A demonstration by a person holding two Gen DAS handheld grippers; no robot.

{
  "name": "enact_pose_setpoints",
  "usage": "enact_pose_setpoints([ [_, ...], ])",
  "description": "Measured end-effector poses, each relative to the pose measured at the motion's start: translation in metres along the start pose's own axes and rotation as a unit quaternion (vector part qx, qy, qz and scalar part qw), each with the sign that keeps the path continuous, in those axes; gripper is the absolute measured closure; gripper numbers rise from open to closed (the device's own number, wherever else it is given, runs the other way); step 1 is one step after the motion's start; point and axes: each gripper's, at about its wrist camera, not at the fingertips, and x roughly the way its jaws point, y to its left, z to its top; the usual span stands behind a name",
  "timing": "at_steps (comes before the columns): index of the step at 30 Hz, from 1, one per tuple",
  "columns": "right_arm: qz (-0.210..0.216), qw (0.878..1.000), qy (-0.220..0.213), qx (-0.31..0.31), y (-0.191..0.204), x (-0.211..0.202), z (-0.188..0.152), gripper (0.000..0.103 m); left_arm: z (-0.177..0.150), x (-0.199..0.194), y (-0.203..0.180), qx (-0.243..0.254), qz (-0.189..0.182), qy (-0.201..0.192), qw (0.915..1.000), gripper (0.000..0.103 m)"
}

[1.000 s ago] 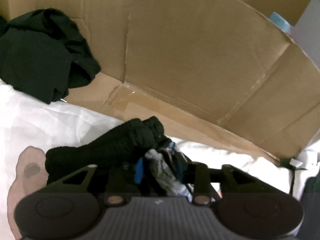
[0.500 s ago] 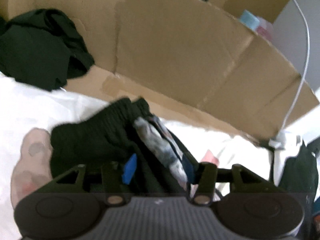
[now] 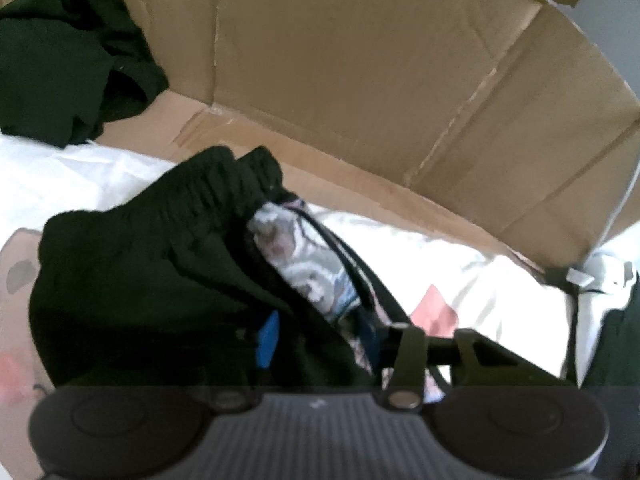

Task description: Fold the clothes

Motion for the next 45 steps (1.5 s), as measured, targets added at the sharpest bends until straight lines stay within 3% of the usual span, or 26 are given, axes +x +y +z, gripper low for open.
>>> enact_pose_setpoints([
  [4, -0.011, 1.000, 0.007, 0.002, -0.005, 0.004, -0.002, 0.073, 0.003, 0.004, -0.004, -0.004, -0.006, -0.011, 0.9999, 0.064],
  [10, -0.034, 0.999, 0.019, 0.009, -0.011, 0.006, -0.007, 0.074, 0.009, -0.001, -0.012, 0.013, -0.013, -0.013, 0.9997, 0.069],
  [19, -0.046, 0.999, 0.022, 0.017, -0.010, 0.000, -0.006, 0.073, 0.010, -0.053, 0.006, 0.029, -0.048, -0.024, 0.9981, 0.055],
  [22, -0.045, 0.998, 0.017, 0.027, -0.010, -0.007, -0.005, 0.072, 0.008, -0.077, 0.027, 0.039, -0.033, -0.034, 0.9981, 0.052],
  [24, -0.045, 0.998, 0.014, 0.033, -0.010, -0.011, -0.003, 0.070, 0.003, -0.091, 0.046, 0.034, -0.016, -0.041, 0.9985, 0.043],
  [29, -0.056, 0.998, 0.013, 0.030, -0.007, -0.015, -0.005, 0.065, -0.013, -0.113, 0.104, 0.004, 0.018, -0.041, 0.9990, 0.043],
  [36, -0.074, 0.997, 0.031, 0.020, -0.005, -0.010, -0.005, 0.064, -0.026, -0.100, 0.153, -0.027, 0.025, -0.020, 0.9991, 0.043],
  [40, -0.088, 0.995, 0.040, 0.018, -0.005, -0.010, -0.007, 0.052, -0.026, -0.082, 0.161, -0.032, 0.008, -0.010, 0.9994, 0.041],
  [45, -0.099, 0.994, 0.052, 0.015, -0.008, -0.002, -0.012, 0.046, -0.023, -0.059, 0.160, -0.037, -0.011, -0.008, 0.9992, 0.039],
])
